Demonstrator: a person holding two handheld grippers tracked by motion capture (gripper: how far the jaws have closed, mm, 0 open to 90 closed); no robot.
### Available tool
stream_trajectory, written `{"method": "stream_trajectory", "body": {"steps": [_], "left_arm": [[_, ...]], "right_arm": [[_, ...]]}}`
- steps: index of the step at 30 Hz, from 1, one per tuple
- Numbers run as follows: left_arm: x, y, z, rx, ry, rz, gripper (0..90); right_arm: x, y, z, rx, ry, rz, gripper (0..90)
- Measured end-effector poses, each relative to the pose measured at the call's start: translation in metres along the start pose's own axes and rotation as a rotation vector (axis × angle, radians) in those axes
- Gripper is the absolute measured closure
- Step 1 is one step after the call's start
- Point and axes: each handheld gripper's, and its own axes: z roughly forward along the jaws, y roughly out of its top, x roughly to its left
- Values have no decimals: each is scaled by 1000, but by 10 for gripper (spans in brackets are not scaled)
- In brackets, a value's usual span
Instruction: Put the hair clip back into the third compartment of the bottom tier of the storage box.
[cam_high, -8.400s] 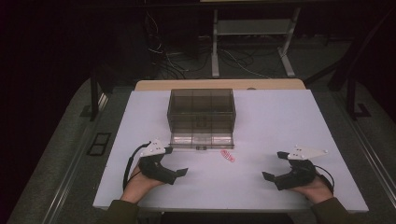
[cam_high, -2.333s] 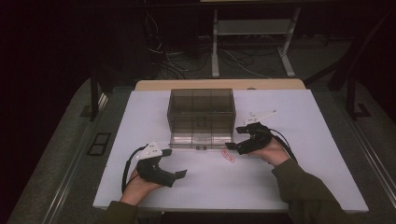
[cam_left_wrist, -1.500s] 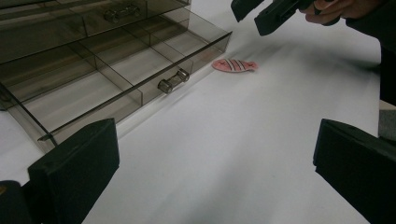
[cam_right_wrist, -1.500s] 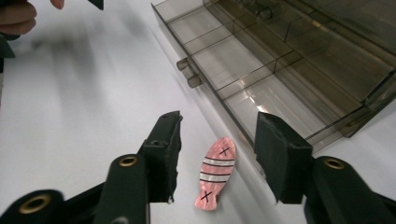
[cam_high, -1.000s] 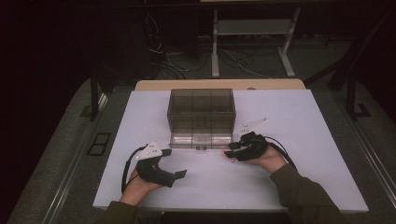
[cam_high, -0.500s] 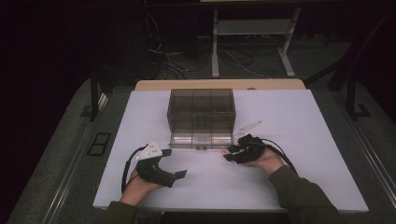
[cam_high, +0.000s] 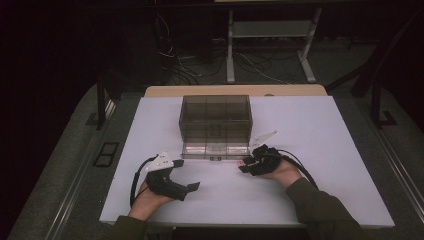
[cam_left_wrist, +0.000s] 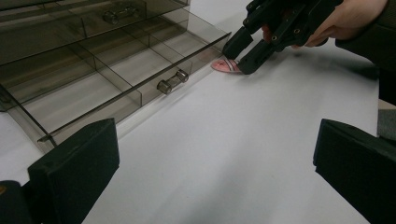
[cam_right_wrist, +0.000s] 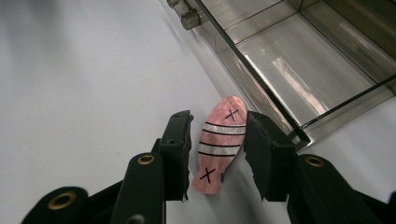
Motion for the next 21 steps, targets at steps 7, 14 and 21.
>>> {"method": "stream_trajectory", "body": {"steps": [7, 14, 21], "left_arm": [[0, 0, 0, -3, -1, 1, 0], [0, 0, -1, 0, 0, 2, 0], [0, 0, 0, -2, 1, 1, 0]], "right_arm": [[1, 1, 2, -8, -12, -14, 605], [4, 0, 3, -5, -43, -53, 634], [5, -2, 3, -11, -48, -63, 643]]}}
